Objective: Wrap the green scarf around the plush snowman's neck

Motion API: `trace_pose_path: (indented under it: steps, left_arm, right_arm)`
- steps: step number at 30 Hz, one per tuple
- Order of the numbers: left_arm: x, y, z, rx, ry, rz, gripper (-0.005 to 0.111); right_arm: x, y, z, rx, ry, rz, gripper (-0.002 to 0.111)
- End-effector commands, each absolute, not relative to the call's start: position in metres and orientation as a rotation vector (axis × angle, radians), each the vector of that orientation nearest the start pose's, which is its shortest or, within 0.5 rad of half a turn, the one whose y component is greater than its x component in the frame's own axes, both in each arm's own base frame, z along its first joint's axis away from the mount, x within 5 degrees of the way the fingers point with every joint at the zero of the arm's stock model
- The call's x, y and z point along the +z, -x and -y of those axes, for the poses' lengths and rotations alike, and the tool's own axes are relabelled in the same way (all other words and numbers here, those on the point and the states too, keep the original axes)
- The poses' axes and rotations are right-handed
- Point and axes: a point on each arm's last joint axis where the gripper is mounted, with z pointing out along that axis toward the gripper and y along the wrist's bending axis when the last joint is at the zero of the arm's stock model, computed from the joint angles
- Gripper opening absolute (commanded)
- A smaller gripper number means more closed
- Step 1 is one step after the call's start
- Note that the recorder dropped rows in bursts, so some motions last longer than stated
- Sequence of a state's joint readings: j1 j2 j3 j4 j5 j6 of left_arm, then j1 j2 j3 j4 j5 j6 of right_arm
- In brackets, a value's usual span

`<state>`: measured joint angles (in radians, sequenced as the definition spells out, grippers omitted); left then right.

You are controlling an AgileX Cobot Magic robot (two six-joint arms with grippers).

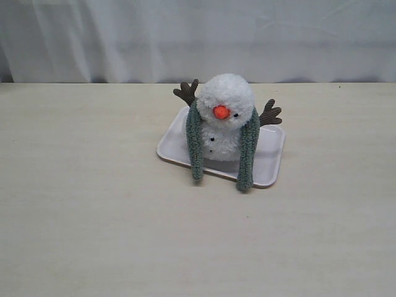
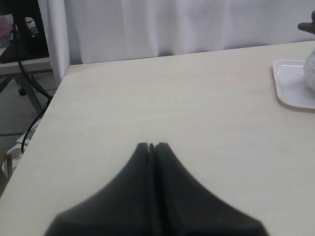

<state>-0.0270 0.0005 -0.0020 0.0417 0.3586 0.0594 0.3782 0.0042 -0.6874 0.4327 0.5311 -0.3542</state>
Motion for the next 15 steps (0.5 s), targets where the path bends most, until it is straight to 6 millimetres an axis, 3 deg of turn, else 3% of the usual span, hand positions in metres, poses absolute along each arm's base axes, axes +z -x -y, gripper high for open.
trace_pose_path:
  steps: [1,9,15]
  left_arm:
    - [0.182,-0.053,0.001,0.060,-0.115,-1.827,0.000]
    - [0.182,-0.053,0.001,0.060,-0.115,-1.827,0.000]
    - [0.182,-0.053,0.001,0.060,-0.115,-1.827,0.000]
  right_arm:
    - [0.376,0.037,-0.006,0.482,0.409,-1.251,0.004]
    - [0.371,0.035,-0.008,0.482,0.428,-1.286,0.004]
    - [0.355,0.018,-0.007,0.341,0.397,-1.322,0.004]
